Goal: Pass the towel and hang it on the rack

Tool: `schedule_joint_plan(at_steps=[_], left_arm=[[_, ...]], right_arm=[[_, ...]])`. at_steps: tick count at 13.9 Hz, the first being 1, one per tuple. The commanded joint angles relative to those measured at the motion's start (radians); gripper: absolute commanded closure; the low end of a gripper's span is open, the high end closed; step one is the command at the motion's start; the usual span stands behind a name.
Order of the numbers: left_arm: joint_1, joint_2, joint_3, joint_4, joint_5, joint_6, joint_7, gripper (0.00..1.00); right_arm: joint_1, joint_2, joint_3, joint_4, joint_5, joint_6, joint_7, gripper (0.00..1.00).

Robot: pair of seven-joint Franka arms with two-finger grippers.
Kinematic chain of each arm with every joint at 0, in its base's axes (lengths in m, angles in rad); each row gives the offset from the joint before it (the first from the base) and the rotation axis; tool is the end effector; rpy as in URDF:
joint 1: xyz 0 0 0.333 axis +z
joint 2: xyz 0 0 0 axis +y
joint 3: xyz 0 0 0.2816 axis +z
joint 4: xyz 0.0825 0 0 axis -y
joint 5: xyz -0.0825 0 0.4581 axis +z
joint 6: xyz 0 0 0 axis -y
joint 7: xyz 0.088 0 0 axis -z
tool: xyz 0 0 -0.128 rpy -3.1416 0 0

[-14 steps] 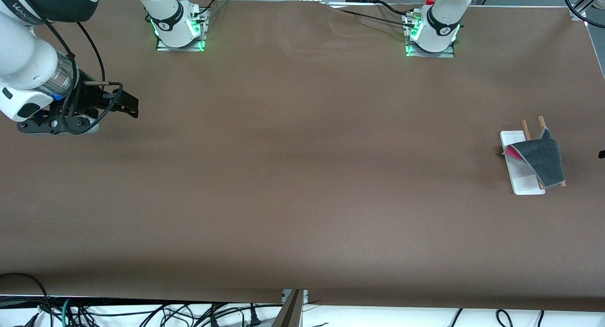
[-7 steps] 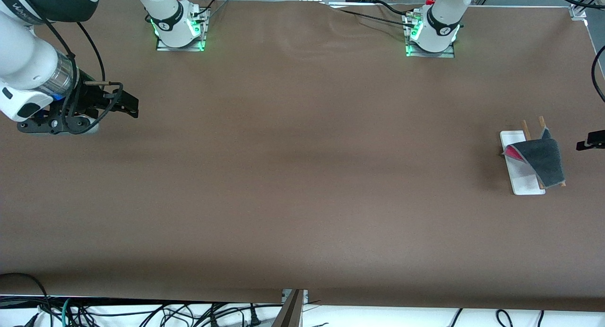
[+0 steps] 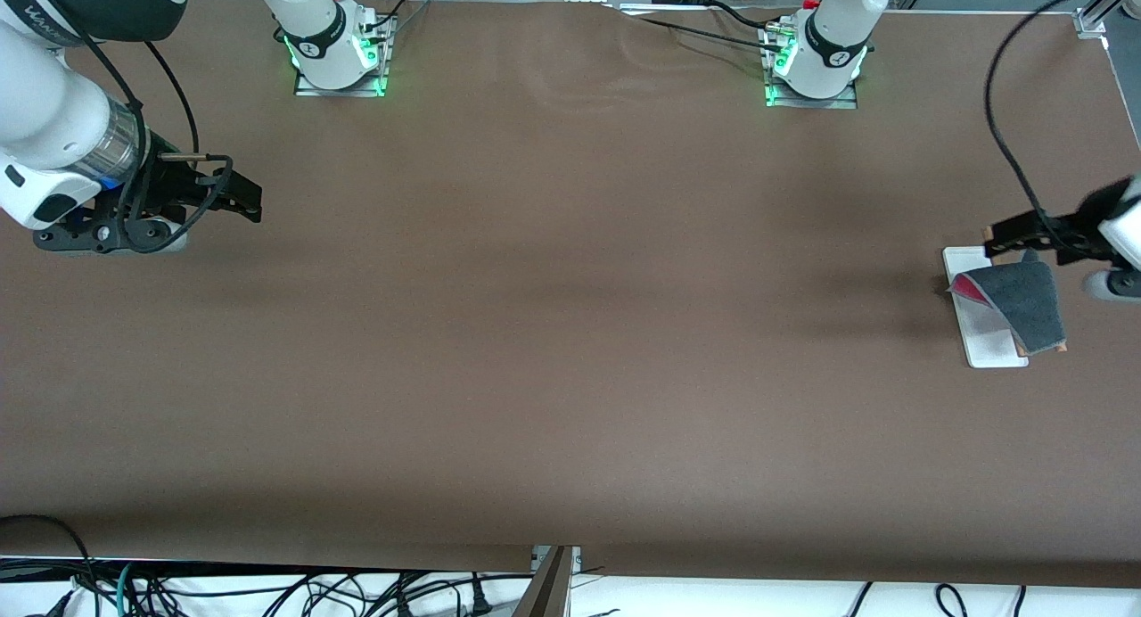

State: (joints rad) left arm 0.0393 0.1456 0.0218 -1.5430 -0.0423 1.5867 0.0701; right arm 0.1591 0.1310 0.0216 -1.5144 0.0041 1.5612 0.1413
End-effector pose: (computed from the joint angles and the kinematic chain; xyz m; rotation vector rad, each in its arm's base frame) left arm 0.6608 0.0344 0.4916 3.0921 -0.0096 -0.1533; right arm 0.6478 0.1182 0.5146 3.1316 0.0614 -0.1319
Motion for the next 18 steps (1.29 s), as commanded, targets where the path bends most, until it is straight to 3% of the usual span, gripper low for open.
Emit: schedule_joint_plan(at_steps=[1, 4, 6, 7, 12, 15, 18], left_arm=[[-0.016, -0.119, -0.050, -0.137, 0.021, 0.050, -0.113, 0.00], [-0.012, -0.164, -0.109, -0.178, 0.091, 0.068, -0.128, 0.00], [-0.012, -0.281, -0.109, -0.351, 0.088, 0.178, -0.131, 0.00], [-0.012, -0.290, -0.111, -0.365, 0.085, 0.189, -0.130, 0.00], [-0.013, -0.275, -0.111, -0.335, 0.079, 0.156, -0.128, 0.00], [-0.019, -0.209, -0.109, -0.223, 0.071, 0.076, -0.131, 0.00], [-0.029, -0.170, -0.106, -0.175, 0.070, 0.068, -0.130, 0.00]], right_arm=[[0.008, -0.008, 0.003, -0.001, -0.015, 0.000, -0.003, 0.00], [0.008, -0.008, 0.003, 0.005, -0.015, 0.000, -0.005, 0.00], [0.008, -0.008, 0.003, 0.005, -0.015, 0.000, -0.003, 0.00], [0.008, -0.008, 0.001, 0.005, -0.015, 0.000, -0.005, 0.00], [0.008, -0.008, 0.001, 0.005, -0.013, 0.000, -0.005, 0.00], [0.008, -0.010, 0.001, 0.006, -0.013, -0.001, -0.006, 0.00], [0.008, -0.010, 0.001, 0.006, -0.013, -0.001, -0.008, 0.00]])
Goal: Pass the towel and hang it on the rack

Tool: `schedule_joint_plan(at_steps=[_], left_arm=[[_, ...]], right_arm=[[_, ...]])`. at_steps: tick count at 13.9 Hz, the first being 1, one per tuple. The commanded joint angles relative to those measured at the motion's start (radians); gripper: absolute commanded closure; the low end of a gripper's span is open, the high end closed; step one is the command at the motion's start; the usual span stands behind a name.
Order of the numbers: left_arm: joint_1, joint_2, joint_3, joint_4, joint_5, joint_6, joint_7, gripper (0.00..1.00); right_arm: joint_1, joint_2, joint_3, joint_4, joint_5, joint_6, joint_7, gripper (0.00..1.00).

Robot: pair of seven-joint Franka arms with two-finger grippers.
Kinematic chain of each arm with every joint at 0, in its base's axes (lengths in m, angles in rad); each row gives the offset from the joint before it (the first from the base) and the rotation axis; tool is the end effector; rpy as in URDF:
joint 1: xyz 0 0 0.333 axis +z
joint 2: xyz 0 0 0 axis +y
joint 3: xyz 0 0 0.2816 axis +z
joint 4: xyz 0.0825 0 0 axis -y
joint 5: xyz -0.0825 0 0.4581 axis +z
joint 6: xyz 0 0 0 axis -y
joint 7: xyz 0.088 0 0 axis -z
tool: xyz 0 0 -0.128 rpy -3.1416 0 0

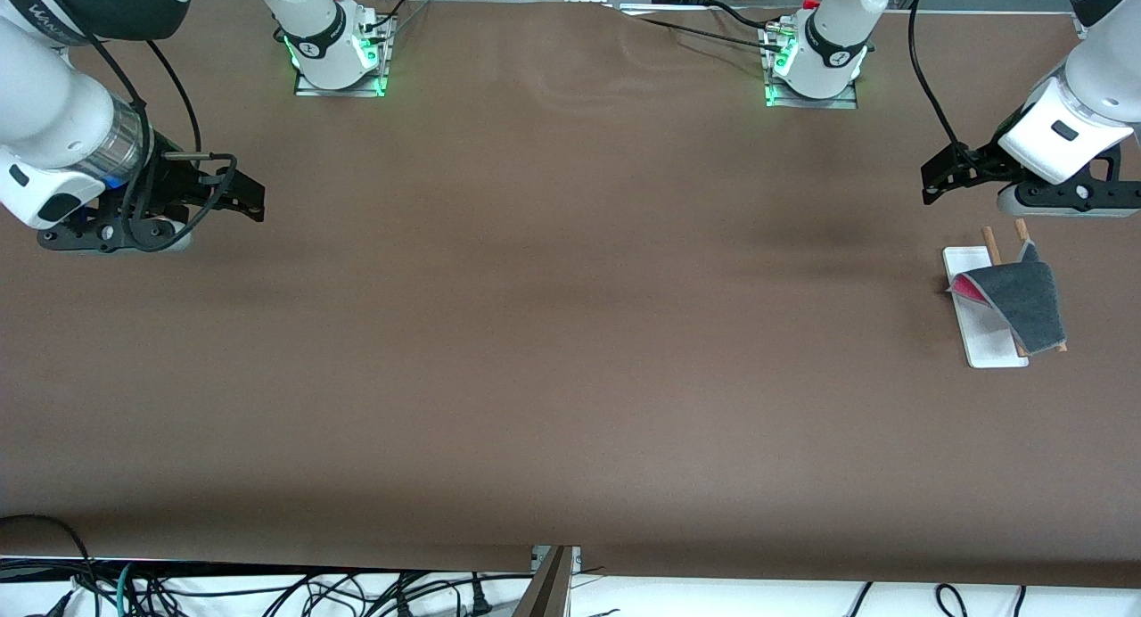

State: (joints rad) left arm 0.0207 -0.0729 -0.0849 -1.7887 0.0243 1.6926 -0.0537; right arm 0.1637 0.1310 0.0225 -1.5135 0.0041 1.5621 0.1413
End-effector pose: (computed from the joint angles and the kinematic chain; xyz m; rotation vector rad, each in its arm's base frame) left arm 0.6109 -0.0374 0.5052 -3.1098 0.0209 0.0337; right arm 0.6473 0.1218 0.5152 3.1317 0.0700 -0.1292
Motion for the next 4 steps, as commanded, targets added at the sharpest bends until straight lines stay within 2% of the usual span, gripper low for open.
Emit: schedule_joint_plan(at_steps=[1, 4], left_arm=[[-0.011, 0.048, 0.001, 0.071, 0.002, -0.039, -0.006, 0.00], [-0.002, 0.048, 0.002, 0.069, -0.032, -0.037, 0.002, 0.00]], right_arm=[[0.002, -0.010, -0.001, 0.006, -0.012, 0.000, -0.011, 0.00], [0.002, -0.010, -0.001, 0.006, -0.013, 0.000, -0.012, 0.00]])
